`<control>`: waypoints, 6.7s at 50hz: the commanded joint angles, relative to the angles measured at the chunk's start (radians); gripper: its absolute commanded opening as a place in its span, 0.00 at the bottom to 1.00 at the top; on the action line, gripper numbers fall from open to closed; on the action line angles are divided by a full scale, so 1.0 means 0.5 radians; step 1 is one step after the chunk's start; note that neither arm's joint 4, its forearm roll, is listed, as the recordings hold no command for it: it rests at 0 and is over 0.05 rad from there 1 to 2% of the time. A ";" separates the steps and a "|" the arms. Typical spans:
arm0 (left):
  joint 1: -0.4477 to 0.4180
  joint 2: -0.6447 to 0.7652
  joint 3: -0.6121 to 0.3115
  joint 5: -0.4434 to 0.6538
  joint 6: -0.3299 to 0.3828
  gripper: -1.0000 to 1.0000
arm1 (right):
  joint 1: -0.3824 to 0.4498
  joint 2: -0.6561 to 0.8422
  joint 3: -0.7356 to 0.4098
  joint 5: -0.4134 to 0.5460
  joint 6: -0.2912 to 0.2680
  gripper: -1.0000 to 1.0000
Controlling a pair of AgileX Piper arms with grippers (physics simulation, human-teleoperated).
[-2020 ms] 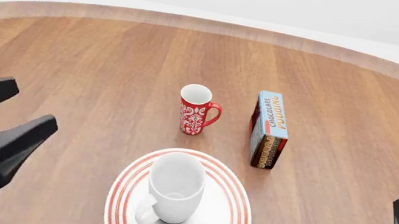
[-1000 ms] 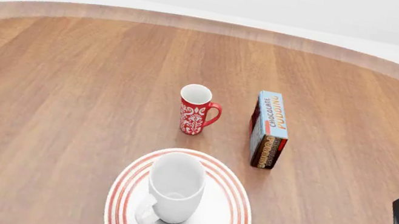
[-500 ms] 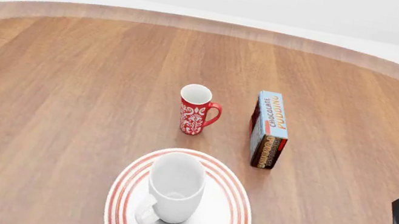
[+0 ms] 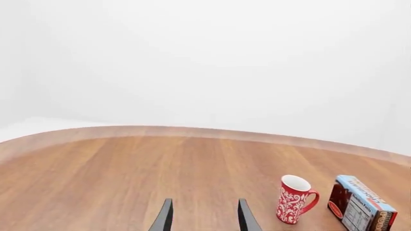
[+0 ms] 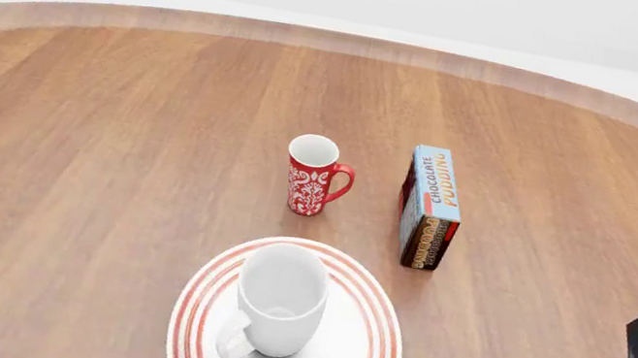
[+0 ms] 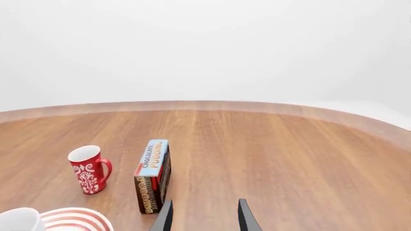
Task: Pick up the white mug and put it on the plate, and put the chocolate pudding to the right of the plate.
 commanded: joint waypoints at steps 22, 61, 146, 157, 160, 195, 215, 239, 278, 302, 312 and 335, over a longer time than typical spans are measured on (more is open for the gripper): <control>-0.017 -0.010 0.001 -0.003 -0.059 1.00 | 0.125 0.628 -0.321 -0.280 -0.190 1.00; -0.014 -0.010 0.001 -0.010 -0.093 1.00 | 0.348 1.634 -0.875 -0.645 -0.363 1.00; -0.012 -0.011 0.001 -0.007 -0.150 1.00 | 0.459 2.765 -1.777 -0.293 -0.113 1.00; -0.012 -0.010 0.001 -0.007 -0.158 1.00 | 0.515 2.918 -1.877 -0.289 -0.069 1.00; -0.012 -0.010 0.001 -0.007 -0.158 1.00 | 0.526 2.953 -1.896 -0.288 -0.055 1.00; -0.023 -0.003 -0.001 -0.014 -0.173 1.00 | 0.531 3.121 -1.938 -0.283 0.189 1.00; -0.026 -0.005 -0.001 -0.011 -0.180 1.00 | 0.517 3.179 -1.908 -0.342 0.241 1.00; -0.023 -0.004 -0.001 -0.014 -0.186 1.00 | 0.497 3.286 -1.873 -0.428 0.300 1.00; -0.024 -0.004 -0.001 -0.013 -0.186 1.00 | 0.488 3.465 -1.883 -0.428 0.318 1.00; -0.032 -0.005 0.000 -0.013 -0.188 1.00 | 0.514 3.555 -1.893 -0.447 0.271 1.00; -0.034 -0.005 0.000 -0.014 -0.187 1.00 | 0.525 3.599 -1.896 -0.457 0.253 1.00; -0.045 -0.011 0.001 -0.014 -0.177 1.00 | 0.519 3.697 -1.902 -0.487 0.232 1.00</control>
